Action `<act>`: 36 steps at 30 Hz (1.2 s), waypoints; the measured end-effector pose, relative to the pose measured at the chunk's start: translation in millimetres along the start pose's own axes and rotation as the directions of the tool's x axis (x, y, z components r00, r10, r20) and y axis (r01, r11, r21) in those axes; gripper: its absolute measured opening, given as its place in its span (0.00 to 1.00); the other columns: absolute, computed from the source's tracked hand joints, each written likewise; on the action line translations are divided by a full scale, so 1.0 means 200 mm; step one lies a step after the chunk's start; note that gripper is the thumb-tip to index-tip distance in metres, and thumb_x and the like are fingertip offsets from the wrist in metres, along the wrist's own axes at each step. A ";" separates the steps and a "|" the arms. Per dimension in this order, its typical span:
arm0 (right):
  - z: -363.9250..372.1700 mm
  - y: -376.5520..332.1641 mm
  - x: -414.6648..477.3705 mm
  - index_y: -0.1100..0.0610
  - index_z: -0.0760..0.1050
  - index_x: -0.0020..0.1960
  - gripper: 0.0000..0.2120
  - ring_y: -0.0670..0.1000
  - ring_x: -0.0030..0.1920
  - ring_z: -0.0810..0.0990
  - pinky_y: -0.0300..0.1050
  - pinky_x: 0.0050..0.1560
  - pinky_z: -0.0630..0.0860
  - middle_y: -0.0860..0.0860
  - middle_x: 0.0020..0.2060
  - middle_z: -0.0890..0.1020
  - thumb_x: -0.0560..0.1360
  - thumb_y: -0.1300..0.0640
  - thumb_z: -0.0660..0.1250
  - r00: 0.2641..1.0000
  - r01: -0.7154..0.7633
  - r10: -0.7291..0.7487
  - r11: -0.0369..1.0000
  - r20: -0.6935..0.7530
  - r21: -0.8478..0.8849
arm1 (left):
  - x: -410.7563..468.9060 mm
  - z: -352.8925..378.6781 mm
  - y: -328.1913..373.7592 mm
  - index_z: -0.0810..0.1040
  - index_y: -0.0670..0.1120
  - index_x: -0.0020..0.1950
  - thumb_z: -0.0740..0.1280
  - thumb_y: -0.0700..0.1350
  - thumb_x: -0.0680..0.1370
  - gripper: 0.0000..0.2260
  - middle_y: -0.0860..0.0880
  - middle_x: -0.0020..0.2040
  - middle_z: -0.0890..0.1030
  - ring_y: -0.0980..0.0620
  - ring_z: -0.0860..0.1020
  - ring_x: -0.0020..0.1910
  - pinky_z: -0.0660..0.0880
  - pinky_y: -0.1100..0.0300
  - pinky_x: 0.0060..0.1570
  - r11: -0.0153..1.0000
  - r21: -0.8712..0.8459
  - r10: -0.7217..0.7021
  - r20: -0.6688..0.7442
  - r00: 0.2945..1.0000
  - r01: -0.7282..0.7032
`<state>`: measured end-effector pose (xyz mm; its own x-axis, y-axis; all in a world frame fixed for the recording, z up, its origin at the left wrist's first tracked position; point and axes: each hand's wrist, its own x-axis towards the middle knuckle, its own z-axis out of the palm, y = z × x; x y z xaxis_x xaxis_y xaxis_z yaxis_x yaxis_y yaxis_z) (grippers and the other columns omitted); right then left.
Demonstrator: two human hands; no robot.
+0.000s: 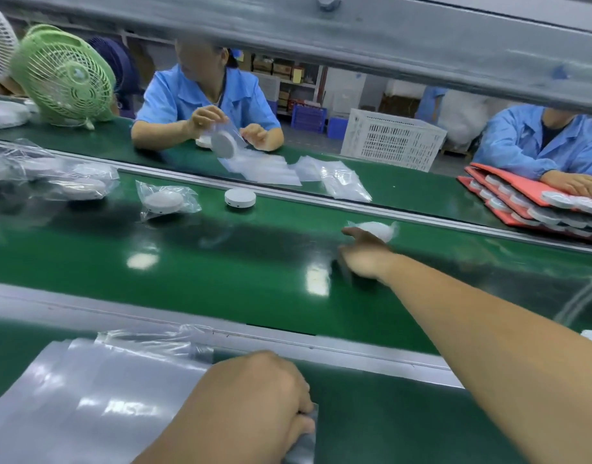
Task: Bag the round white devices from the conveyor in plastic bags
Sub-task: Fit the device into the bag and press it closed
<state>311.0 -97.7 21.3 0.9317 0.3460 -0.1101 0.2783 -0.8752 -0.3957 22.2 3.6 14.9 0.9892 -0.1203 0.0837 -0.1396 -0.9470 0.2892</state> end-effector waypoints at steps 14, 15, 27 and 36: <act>0.30 0.31 -1.21 0.34 0.74 0.66 0.26 0.36 0.77 0.53 0.43 0.78 0.54 0.30 0.71 0.65 0.75 0.27 0.52 0.916 0.351 -0.350 0.936 -0.196 -0.032 | -0.02 0.06 0.02 0.80 0.58 0.58 0.60 0.63 0.79 0.15 0.60 0.56 0.79 0.58 0.74 0.57 0.76 0.55 0.53 0.992 0.123 -0.023 -0.062 0.998 0.031; 0.31 0.31 -1.20 0.34 0.72 0.68 0.27 0.37 0.78 0.51 0.42 0.79 0.52 0.31 0.72 0.64 0.75 0.26 0.51 0.917 0.345 -0.350 0.937 -0.194 -0.059 | -0.02 0.08 0.03 0.81 0.57 0.59 0.59 0.61 0.81 0.16 0.60 0.59 0.79 0.58 0.74 0.60 0.76 0.54 0.55 0.990 0.137 -0.006 -0.057 0.998 0.014; 0.35 0.33 -1.17 0.38 0.78 0.61 0.23 0.34 0.73 0.55 0.36 0.74 0.54 0.31 0.65 0.70 0.74 0.30 0.56 0.902 0.331 -0.317 0.944 -0.295 0.000 | -0.04 0.26 0.06 0.68 0.62 0.66 0.45 0.68 0.78 0.23 0.61 0.73 0.64 0.56 0.56 0.76 0.54 0.54 0.77 0.997 0.071 -0.008 -0.086 0.996 0.014; 0.33 0.34 -1.15 0.38 0.81 0.53 0.13 0.32 0.68 0.64 0.27 0.66 0.58 0.31 0.59 0.74 0.74 0.36 0.64 0.882 0.367 -0.299 0.921 -0.365 0.133 | -0.04 0.24 0.05 0.64 0.68 0.72 0.44 0.68 0.80 0.23 0.63 0.77 0.56 0.56 0.47 0.79 0.44 0.48 0.78 0.993 0.094 -0.074 -0.023 0.997 0.076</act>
<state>99.7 -215.5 -39.9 0.8234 0.4438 0.3537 0.5674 -0.6338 -0.5258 14.0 -19.5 -28.2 0.9956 -0.0433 0.0836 -0.0596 -0.9772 0.2040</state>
